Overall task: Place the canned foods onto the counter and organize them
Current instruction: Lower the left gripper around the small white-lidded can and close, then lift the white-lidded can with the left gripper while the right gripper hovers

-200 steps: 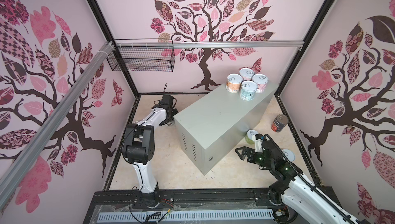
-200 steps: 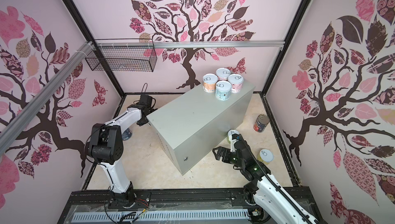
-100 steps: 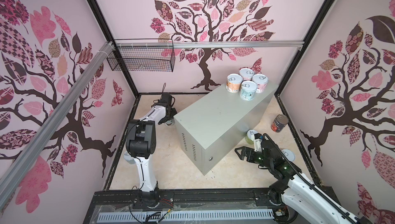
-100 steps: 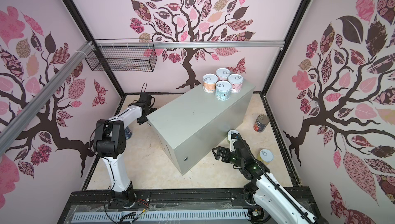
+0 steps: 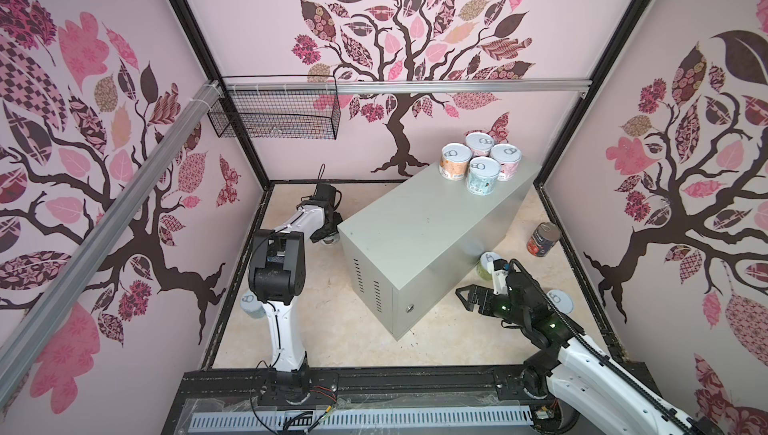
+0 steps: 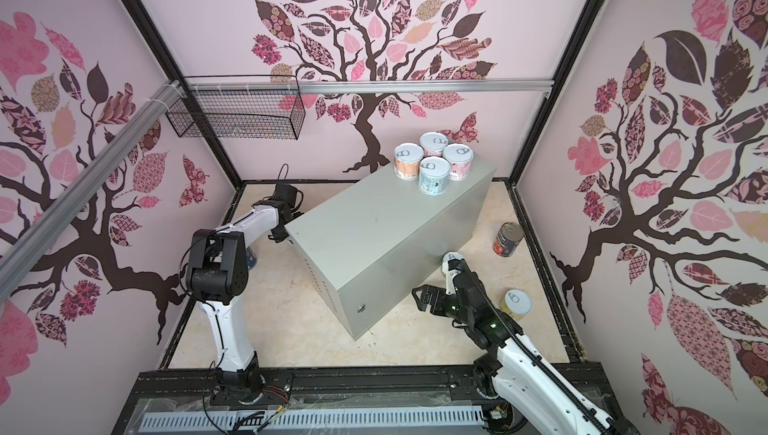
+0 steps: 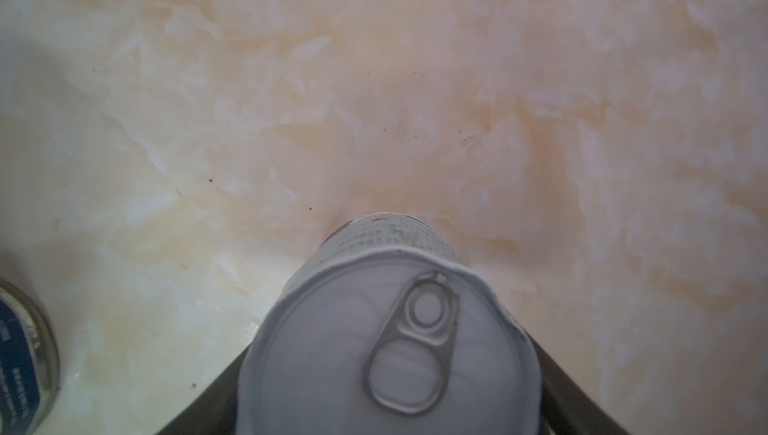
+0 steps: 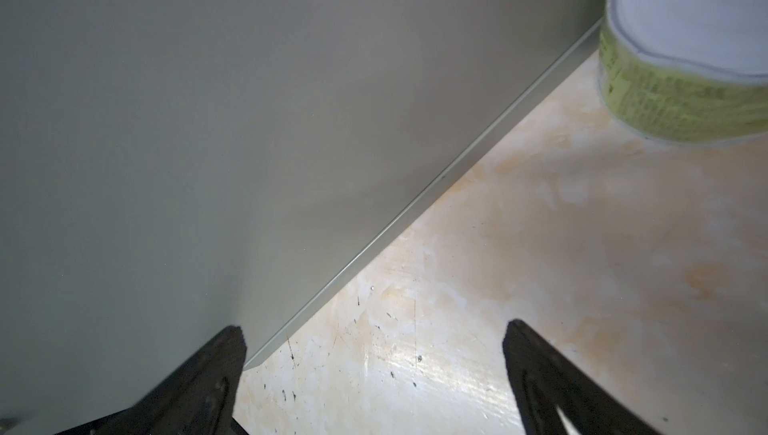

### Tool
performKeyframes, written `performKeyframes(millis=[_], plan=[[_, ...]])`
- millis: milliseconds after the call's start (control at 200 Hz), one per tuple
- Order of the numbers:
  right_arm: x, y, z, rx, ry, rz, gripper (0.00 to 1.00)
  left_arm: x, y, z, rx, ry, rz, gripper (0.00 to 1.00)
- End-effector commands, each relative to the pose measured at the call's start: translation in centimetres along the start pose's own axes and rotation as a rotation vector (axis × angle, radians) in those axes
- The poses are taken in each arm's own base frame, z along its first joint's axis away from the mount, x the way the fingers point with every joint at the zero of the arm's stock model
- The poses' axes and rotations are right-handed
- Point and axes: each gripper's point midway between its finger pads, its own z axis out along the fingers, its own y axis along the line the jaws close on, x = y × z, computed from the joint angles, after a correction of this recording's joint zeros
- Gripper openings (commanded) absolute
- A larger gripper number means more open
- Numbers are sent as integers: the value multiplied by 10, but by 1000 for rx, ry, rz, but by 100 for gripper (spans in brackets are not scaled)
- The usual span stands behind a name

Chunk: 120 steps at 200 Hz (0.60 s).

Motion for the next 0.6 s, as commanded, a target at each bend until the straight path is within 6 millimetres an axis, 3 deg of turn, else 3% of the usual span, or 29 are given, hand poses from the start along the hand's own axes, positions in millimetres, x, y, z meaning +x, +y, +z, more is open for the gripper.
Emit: performKeyframes(millis=[0,110,265,595], plan=[[-4,1,0,-2,-17,-15,100,-10,-5,-3,15,-16,1,65],[-4,1,0,-3,-16,-17,100,-12,-6,-8,23,-23,-1,55],[-3,1,0,-6,-13,-18,100,-15,-8,-18,46,-35,-5,48],[-5,6,-5,-19,-16,-21,100,-27,-11,-70,122,-118,-13,46]])
